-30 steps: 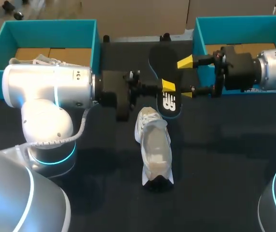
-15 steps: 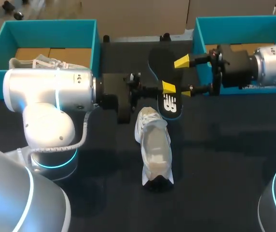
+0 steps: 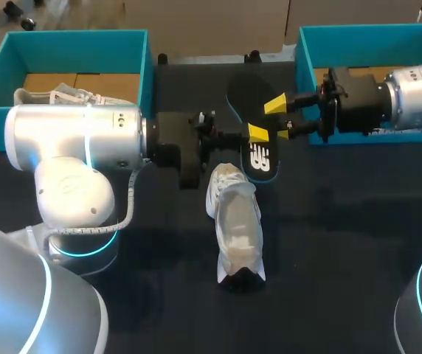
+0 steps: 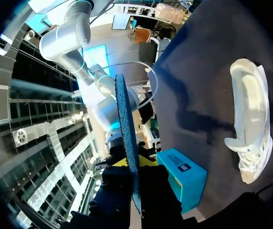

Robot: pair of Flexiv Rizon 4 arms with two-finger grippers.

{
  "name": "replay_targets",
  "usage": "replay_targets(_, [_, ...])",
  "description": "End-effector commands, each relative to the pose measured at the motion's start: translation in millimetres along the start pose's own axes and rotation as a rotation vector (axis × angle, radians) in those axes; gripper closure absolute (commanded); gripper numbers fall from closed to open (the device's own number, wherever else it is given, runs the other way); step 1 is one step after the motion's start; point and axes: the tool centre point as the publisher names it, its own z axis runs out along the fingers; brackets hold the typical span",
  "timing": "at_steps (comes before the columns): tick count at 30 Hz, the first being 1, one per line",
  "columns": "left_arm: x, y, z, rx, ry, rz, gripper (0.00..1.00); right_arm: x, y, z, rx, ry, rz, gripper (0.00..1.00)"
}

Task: Take the shoe out of the shoebox, open the shoe tongue, remove and reinsert the insole, then place the shoe into the shoebox

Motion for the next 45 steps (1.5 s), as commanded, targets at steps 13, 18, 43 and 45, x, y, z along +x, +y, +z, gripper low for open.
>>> replay_targets(13, [0.3,-1.4,1.9,-0.005,0.000,0.002,1.00,-1.6,3.1,11.0,0.009,0.019,0.008,0.68])
replay_targets(18, [0.3,-1.4,1.9,-0.005,0.000,0.002,1.00,-1.7,2.9,10.7,0.004,0.022,0.010,0.96])
replay_targets(43, [5.8,13.8,-84.8,0.097,0.345,-0.110,0.00,-8.4,-3.1,14.1,0.010,0.048,-0.030,1.00])
replay_targets(45, [8.8,19.8,-93.4,0.106,0.391,-0.126,0.00,-9.5,-3.3,15.8,0.013,0.050,-0.032,1.00])
